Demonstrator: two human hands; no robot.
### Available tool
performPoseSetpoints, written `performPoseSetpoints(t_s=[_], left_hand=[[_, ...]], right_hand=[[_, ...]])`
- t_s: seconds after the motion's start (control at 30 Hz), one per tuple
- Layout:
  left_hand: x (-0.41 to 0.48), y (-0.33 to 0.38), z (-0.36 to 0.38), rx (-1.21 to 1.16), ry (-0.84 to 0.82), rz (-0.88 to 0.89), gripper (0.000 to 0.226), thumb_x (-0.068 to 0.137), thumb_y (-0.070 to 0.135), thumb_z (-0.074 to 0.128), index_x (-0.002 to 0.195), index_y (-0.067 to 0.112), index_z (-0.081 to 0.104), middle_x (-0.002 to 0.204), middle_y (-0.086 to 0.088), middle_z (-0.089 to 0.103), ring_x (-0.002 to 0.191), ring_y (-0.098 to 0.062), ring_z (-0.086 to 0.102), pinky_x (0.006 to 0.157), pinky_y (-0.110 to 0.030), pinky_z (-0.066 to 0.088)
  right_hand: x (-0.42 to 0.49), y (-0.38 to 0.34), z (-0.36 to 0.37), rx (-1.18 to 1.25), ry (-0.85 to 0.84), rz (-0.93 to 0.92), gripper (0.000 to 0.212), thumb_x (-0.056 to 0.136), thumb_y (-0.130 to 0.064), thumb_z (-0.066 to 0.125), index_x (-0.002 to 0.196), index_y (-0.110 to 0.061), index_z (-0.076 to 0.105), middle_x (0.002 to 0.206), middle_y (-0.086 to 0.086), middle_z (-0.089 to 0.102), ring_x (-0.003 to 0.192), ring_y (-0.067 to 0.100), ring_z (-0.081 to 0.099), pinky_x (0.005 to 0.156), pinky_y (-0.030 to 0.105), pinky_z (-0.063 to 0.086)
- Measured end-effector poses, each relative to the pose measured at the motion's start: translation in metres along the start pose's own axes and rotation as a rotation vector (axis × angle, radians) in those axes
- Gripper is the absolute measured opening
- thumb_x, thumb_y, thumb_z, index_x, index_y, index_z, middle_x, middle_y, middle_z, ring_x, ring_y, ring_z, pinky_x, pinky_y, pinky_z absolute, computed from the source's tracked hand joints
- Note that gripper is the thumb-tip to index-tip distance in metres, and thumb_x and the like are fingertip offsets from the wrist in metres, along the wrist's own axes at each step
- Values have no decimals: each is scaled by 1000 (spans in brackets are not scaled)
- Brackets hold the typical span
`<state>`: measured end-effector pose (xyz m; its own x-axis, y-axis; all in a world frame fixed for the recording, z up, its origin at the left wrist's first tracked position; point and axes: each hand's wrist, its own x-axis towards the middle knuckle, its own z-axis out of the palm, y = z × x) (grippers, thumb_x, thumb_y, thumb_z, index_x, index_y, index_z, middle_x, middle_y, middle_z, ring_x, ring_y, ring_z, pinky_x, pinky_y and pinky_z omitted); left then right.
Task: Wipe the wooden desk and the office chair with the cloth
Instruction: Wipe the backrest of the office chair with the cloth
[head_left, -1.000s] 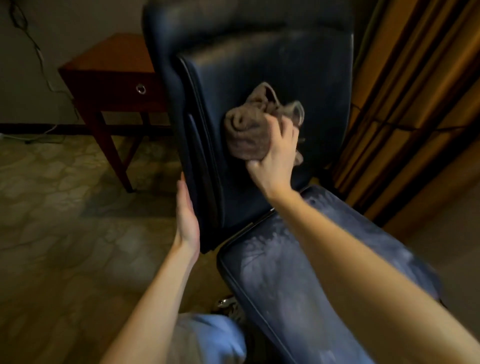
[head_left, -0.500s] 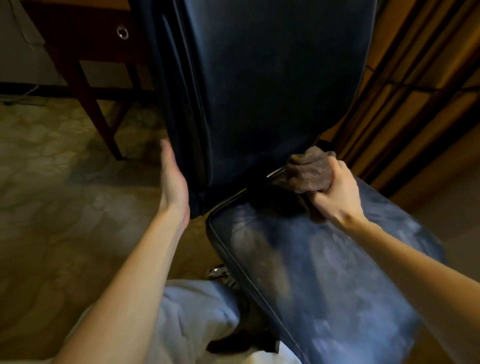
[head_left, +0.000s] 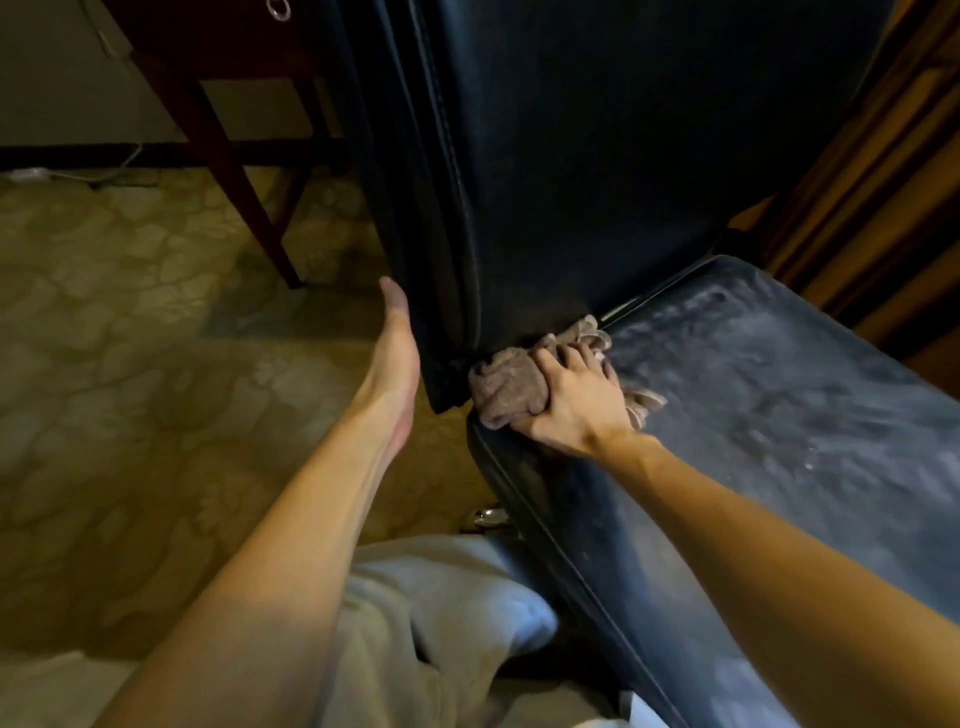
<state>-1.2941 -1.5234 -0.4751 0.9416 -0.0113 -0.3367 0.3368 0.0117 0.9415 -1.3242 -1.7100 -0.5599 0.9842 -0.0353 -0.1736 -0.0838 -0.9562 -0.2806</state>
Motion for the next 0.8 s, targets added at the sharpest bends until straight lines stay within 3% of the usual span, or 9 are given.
performPoseSetpoints(t_s=[0.17,0.23,0.3,0.4,0.5,0.6,0.7,0.73,0.8], left_hand=[[6,2,-7,18,-7,-21,66,104,65,16,162,36,5,171,8,7,157,-14,8,129,-40,6],[7,0,-12,30,-23,-21,66,104,66,19,162,37,4,172,7,7,158,-17,9,129,-45,7],[5,-2,-14,27,-35,-18,68,103,68,21,162,37,6,172,5,7,158,-18,10,129,-47,8],[3,-3,-12,13,-39,-28,69,102,68,20,162,36,6,172,5,7,158,-18,9,129,-45,8],[1,-1,-12,17,-51,-23,70,103,68,19,163,34,8,171,4,9,158,-17,10,129,-44,9],[1,-1,-9,28,-45,-10,71,102,68,18,163,32,11,171,4,14,157,-17,14,128,-41,11],[-2,0,-6,94,-63,18,78,96,78,16,162,38,11,171,8,13,157,-15,13,124,-40,13],[-3,-1,-4,135,-65,29,79,95,80,16,162,39,10,171,10,11,157,-15,13,123,-41,13],[-5,-4,0,184,-12,20,74,99,74,15,163,38,6,172,11,7,157,-16,11,124,-42,12]], right_hand=[[-37,-27,15,-4,-121,-373,86,68,-63,70,145,-33,47,141,7,56,132,35,52,110,43,46],[-62,-34,23,-61,-225,-590,70,69,-58,72,133,-36,54,136,4,59,126,31,56,108,45,47],[-82,-34,29,-75,-175,-729,59,70,-53,72,123,-32,58,123,1,63,116,28,61,104,45,50],[-89,-27,22,22,218,-662,52,69,-47,63,114,-22,59,104,8,64,97,34,65,94,43,54],[-76,-23,0,-6,449,-519,54,69,-45,60,115,-17,58,105,13,60,101,37,59,101,50,50],[-46,-27,-7,-97,222,-451,72,69,-49,64,137,-23,56,131,11,58,129,38,50,117,58,33],[-30,-36,16,-69,-52,-375,98,73,-52,67,160,-36,26,164,13,28,157,31,12,127,53,-2],[-30,-38,24,-58,-53,-350,98,73,-56,63,161,-37,23,167,13,22,158,29,7,127,51,-6],[-34,-39,29,-63,-20,-340,93,71,-62,55,158,-35,33,165,11,28,157,30,15,127,52,-1]])
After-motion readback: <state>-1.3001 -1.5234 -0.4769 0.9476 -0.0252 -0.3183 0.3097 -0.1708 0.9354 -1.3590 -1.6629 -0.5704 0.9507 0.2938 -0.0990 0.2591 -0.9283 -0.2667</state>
